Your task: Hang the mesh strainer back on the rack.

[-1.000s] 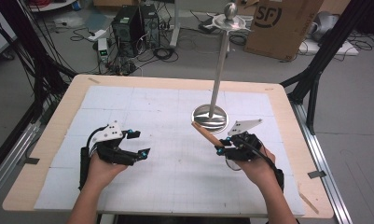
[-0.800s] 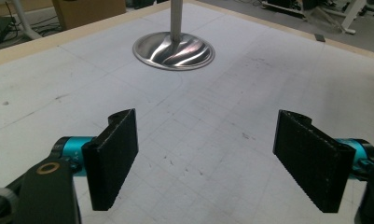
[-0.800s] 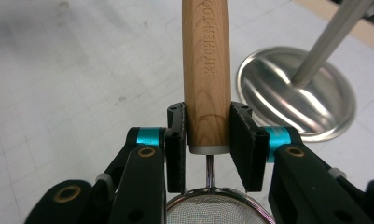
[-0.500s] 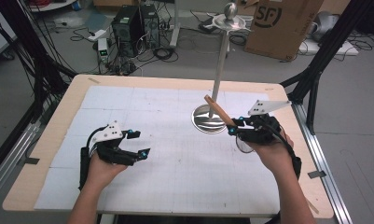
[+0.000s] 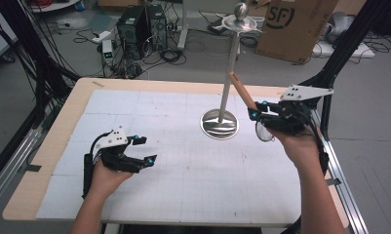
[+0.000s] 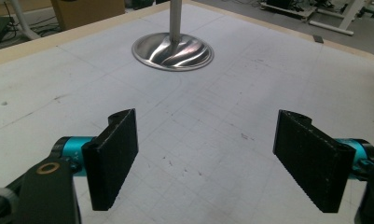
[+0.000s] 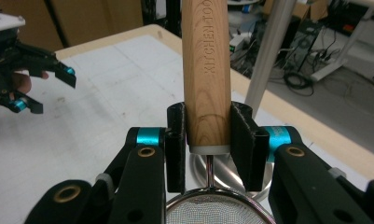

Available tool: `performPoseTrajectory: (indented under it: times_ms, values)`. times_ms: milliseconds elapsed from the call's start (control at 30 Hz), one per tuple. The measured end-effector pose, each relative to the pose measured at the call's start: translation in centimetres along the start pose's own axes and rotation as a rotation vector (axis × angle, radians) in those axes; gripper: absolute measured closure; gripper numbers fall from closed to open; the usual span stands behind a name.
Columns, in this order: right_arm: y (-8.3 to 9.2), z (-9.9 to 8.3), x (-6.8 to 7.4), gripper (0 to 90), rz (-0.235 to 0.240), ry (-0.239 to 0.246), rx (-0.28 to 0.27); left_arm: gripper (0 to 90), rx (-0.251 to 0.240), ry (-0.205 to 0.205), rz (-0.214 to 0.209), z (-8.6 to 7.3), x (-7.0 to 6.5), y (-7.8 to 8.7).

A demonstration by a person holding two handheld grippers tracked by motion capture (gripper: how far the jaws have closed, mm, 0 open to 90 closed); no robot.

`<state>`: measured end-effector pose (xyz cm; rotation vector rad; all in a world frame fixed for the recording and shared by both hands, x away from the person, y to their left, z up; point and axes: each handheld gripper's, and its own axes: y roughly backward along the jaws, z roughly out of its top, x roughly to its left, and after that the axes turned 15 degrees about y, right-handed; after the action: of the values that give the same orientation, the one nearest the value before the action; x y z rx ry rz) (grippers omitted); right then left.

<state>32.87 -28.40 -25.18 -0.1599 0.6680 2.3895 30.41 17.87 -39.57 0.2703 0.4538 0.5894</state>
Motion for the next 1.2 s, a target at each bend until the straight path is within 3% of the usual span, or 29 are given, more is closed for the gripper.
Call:
performPoseTrajectory:
  times_ms: [233,300,400,433,833,1200]
  values:
    - [1.5,0.8,-1.3,68.4,-0.036,-0.001,-0.028,22.6,0.004,0.0,0.004,0.0,0.0,0.0]
    - [1.8,1.0,-1.8,68.4,-0.053,0.018,-0.041,22.6,0.005,-0.001,0.004,0.0,0.0,-0.1]
    - [2.4,1.3,-2.3,68.4,-0.068,0.001,-0.045,22.6,0.007,-0.004,0.005,0.0,0.0,-0.1]
    - [2.4,1.4,-2.7,68.4,-0.08,0.017,-0.064,22.6,0.009,-0.001,0.004,-0.1,0.0,-0.1]
    - [3.7,2.0,-4.6,68.3,-0.133,-0.008,-0.112,22.7,0.005,-0.001,0.008,-0.1,0.1,-0.2]
    - [4.3,3.5,-6.0,68.3,-0.16,0.003,-0.101,22.6,0.011,0.001,0.005,-0.1,0.1,-0.2]
